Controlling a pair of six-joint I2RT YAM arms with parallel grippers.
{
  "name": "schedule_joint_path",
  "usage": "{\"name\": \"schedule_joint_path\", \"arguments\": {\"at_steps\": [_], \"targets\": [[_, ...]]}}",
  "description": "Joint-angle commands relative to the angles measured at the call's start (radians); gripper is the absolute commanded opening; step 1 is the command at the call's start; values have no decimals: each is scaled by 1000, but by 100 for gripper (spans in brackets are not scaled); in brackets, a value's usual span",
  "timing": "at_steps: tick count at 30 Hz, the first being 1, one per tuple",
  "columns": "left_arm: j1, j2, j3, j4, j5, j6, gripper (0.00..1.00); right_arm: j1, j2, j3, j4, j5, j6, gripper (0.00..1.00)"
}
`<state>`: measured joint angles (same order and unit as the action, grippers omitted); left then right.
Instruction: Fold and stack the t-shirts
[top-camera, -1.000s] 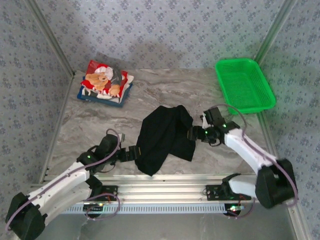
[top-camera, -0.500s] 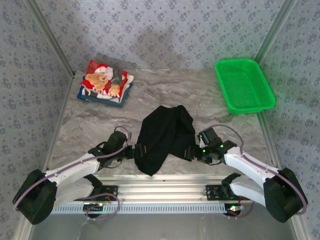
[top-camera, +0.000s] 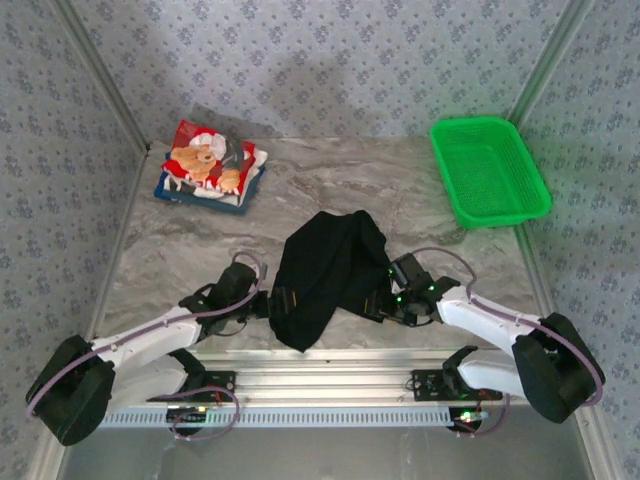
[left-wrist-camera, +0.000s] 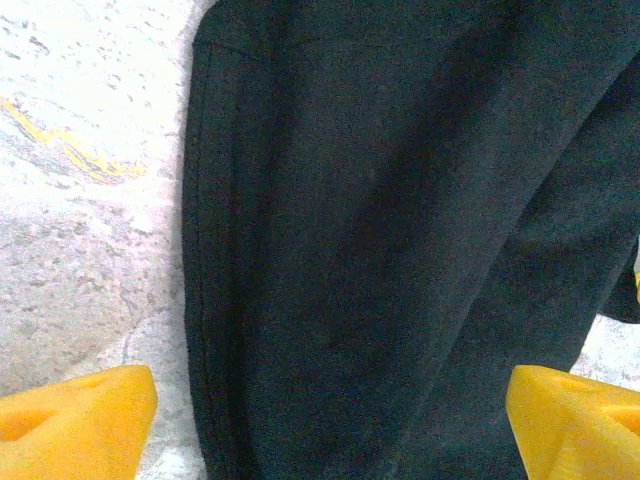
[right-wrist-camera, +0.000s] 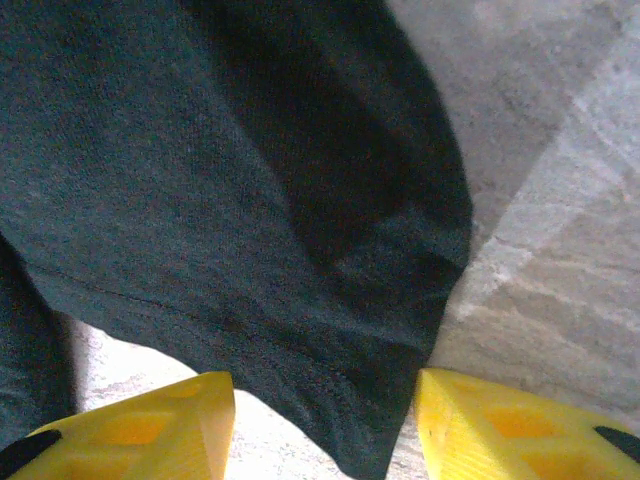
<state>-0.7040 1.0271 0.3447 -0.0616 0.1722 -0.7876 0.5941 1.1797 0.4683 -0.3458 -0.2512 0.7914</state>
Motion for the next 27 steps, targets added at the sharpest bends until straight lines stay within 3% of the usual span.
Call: {"name": "schedule_joint_path", "arguments": {"at_steps": [1, 3, 8, 13, 19, 27], "targets": [[-21, -28, 7, -1, -3, -8, 90, 19, 29, 17, -3, 17, 11, 50], [-39, -42, 11, -22, -21, -6, 90, 19, 47, 23, 2, 25, 10, 45], [-98, -113, 35, -131, -94, 5, 89, 9, 110, 44, 51, 35, 4, 19], [-211, -152, 73, -242, -194, 13, 89, 8, 72, 87, 44, 64, -9, 0], [-244, -39, 82, -189, -231, 13, 89, -26, -64, 190, -100, 69, -69, 0], [-242, 236, 154, -54, -250, -8, 89, -119, -265, 323, -337, 22, -130, 0]]}}
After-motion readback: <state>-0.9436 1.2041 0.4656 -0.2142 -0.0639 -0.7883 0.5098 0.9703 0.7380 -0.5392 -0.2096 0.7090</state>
